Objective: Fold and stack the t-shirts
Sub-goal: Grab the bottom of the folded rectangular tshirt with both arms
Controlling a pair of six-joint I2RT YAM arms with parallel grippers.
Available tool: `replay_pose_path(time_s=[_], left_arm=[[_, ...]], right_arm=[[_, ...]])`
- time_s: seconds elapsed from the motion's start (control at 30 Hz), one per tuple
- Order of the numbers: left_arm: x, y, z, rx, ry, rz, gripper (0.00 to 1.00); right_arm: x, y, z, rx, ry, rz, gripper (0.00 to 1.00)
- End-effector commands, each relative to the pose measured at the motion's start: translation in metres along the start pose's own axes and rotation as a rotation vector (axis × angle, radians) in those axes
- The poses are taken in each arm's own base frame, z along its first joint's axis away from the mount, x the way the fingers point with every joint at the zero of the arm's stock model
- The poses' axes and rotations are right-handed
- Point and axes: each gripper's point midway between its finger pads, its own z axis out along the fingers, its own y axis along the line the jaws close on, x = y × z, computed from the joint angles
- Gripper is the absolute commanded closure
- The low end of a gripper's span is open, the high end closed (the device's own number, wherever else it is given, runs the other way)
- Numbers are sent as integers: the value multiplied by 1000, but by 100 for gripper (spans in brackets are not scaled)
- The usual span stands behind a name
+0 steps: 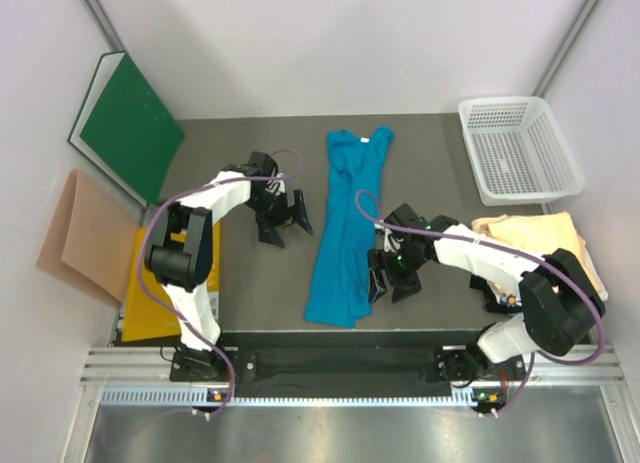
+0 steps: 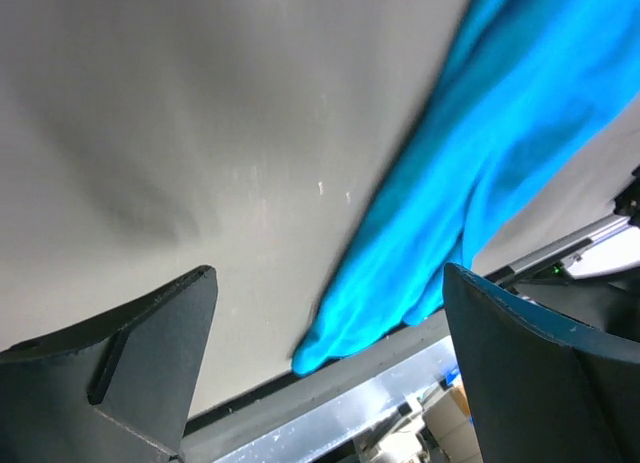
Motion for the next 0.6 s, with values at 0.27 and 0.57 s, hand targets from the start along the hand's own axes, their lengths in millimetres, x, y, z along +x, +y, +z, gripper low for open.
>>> replay_pose_path(time_s=[0.27,0.57], left_arm=[[31,-13,-54,28,-129,16,1],[42,-10,-63,19,-158,8,1]], right_arm=[[9,17,55,-33,-4,-61,40],[-7,26,83,12,26,-118,63]])
